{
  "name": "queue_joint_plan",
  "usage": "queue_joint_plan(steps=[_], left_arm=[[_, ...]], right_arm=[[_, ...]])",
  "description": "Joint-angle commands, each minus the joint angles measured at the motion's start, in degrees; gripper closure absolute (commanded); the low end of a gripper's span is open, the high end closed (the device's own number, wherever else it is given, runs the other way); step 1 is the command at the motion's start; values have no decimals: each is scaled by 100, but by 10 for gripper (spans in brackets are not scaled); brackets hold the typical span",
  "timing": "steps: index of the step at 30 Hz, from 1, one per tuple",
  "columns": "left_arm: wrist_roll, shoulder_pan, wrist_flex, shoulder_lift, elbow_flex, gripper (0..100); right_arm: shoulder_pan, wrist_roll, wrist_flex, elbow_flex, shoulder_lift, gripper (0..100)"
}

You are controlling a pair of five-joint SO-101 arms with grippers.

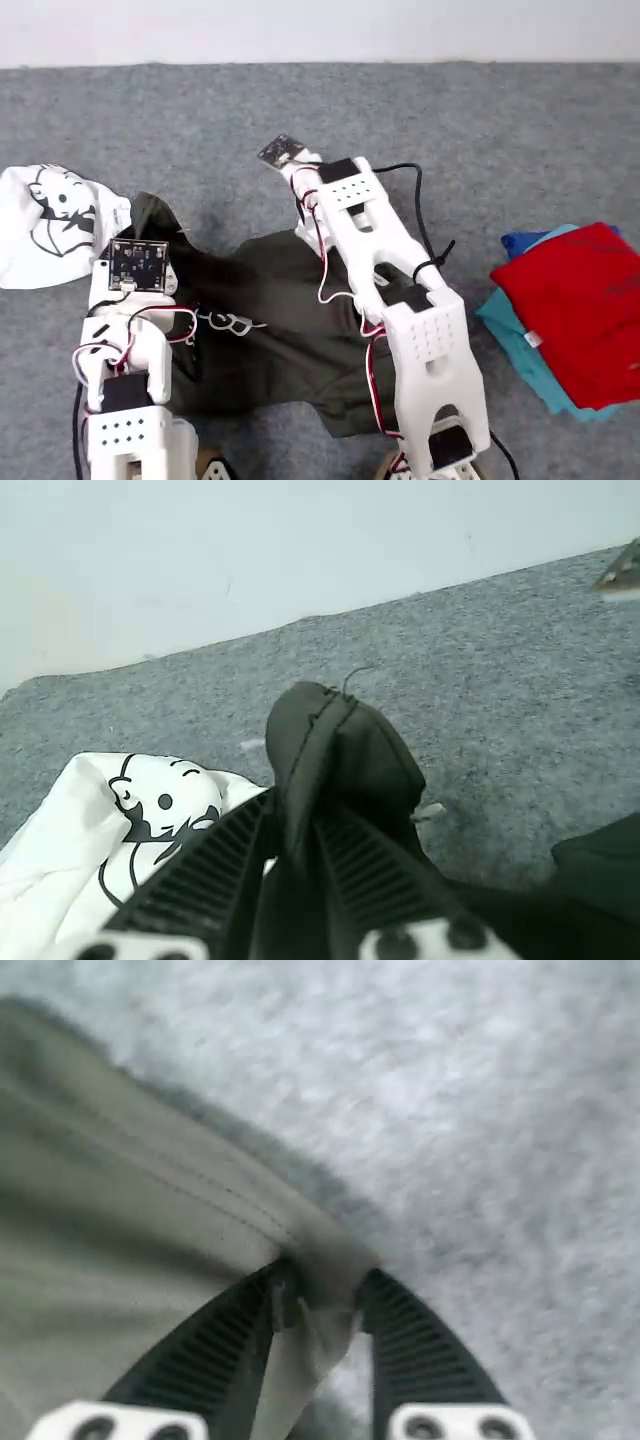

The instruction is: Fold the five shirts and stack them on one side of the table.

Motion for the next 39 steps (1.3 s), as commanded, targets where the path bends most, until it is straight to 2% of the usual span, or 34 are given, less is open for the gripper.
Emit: queue_joint_plan(steps=[1, 5, 11, 14, 20, 26, 31, 35, 39], left_arm=[[-62, -35, 9, -88, -48, 987], [-62, -35, 9, -88, -48, 987], [-53, -35, 18, -88, -171, 987], [-44, -35, 290, -88, -576, 987], [-35, 0, 1618, -88, -2062, 987], [-35, 9, 3244, -88, -3600, 987], [-35, 0, 4193, -88, -4857, 987], [-35, 0, 5002, -88, -5771, 987], [-35, 9, 5547, -88, -6343, 987]], right_arm=[[-4, -9, -127, -229, 207, 990], [75, -9, 435, -651, -110, 988], [382, -35, 2018, -1890, -1174, 988], [620, -35, 2668, -2593, -1815, 988], [1095, -44, 3178, -3771, -3204, 988], [1253, -44, 3178, -3833, -4743, 988], [1305, -44, 3169, -3859, -5947, 988], [1719, -105, 3134, -3842, -6853, 988], [2440, -387, 3134, -3833, -7644, 988]])
